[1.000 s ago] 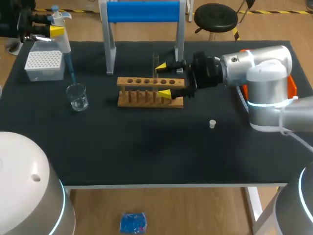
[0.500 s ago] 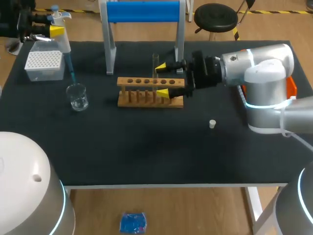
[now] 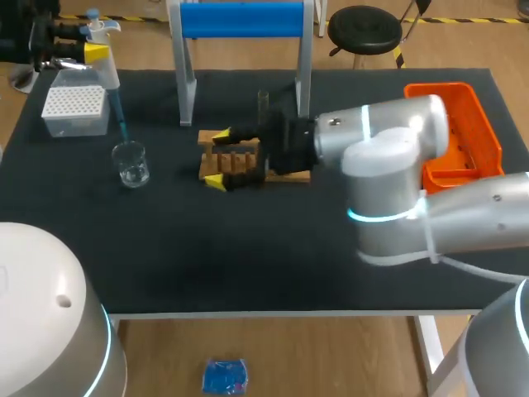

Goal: Invert the test tube, pick up the pipette, mount the tip to pipette, aspirate from beaker and dispense into the tube, eject the tip, return the pipette, and cap with the stopper.

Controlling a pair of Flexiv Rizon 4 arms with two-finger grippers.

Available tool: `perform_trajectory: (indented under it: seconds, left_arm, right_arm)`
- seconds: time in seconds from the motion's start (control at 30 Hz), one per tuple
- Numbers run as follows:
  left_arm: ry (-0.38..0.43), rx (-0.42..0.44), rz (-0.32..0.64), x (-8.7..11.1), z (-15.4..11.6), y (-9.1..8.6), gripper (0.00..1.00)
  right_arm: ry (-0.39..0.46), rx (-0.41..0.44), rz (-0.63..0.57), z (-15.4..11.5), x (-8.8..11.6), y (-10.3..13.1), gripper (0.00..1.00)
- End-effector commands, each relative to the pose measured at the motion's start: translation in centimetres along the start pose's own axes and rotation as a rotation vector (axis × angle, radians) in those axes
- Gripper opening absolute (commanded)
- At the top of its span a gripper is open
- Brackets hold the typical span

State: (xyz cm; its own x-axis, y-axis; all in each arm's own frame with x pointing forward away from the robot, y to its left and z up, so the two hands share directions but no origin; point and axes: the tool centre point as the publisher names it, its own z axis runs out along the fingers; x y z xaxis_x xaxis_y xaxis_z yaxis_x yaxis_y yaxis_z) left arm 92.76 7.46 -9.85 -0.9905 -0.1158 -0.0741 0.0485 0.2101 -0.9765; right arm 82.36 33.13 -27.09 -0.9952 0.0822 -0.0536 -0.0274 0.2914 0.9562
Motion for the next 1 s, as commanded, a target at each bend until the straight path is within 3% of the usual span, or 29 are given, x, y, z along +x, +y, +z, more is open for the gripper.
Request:
perform_trajectory:
  seconds: [0.03,0.23,0.5,1.0]
  left_arm:
    - [0.003,0.0,0.002,-0.1,-0.1,0.0,0.0]
    - [0.003,0.0,0.002,-0.1,-0.1,0.0,0.0]
    - [0.003,0.0,0.002,-0.1,-0.1,0.0,0.0]
    - [0.003,0.0,0.002,-0.1,-0.1,0.0,0.0]
  right_arm:
    - [-0.08,0.02,0.001,8.9,0.2,-0.4,1.0]
    - [-0.103,0.046,0.028,11.9,-0.2,-1.1,1.0]
    - [-0.129,0.067,0.043,13.9,-0.7,-1.9,1.0]
    - [-0.157,0.066,0.034,12.0,-1.6,-2.9,1.0]
